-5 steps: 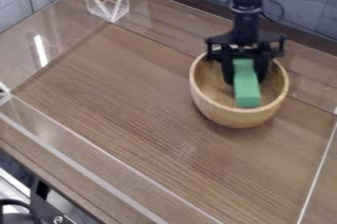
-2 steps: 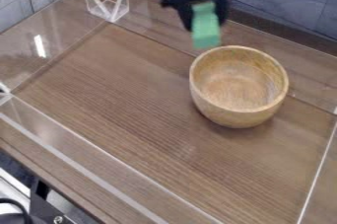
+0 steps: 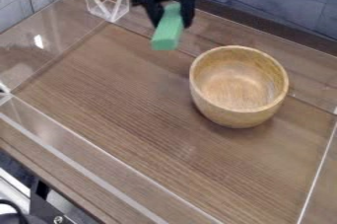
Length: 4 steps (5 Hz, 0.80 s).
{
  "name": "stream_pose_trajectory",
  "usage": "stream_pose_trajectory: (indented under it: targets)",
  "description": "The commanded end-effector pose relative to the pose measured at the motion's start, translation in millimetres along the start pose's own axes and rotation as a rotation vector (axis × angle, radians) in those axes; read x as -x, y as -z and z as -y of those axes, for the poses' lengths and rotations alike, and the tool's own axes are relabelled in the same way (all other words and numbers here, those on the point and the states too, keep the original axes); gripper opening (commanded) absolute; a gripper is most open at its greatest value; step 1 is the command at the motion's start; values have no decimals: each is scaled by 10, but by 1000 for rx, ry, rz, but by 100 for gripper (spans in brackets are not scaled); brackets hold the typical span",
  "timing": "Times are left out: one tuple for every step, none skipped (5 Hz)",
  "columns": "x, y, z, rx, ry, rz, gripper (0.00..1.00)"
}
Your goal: Move green stick from inside the wooden bowl to the table next to it
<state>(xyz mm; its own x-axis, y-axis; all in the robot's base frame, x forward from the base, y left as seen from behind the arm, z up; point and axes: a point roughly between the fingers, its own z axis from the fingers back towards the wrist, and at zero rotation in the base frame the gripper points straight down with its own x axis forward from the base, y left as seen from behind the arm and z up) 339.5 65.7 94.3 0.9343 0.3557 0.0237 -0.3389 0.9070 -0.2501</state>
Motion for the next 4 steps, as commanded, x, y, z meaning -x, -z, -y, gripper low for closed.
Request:
stream_pose_trajectory:
  targets:
    - [-58,-33,-74,-5,42,56,0]
    - [-149,-33,-122,-6,53,70,0]
    - [-203,-80,-160,-3,49,80,0]
    - [-195,-124,-155,5,78,85,0]
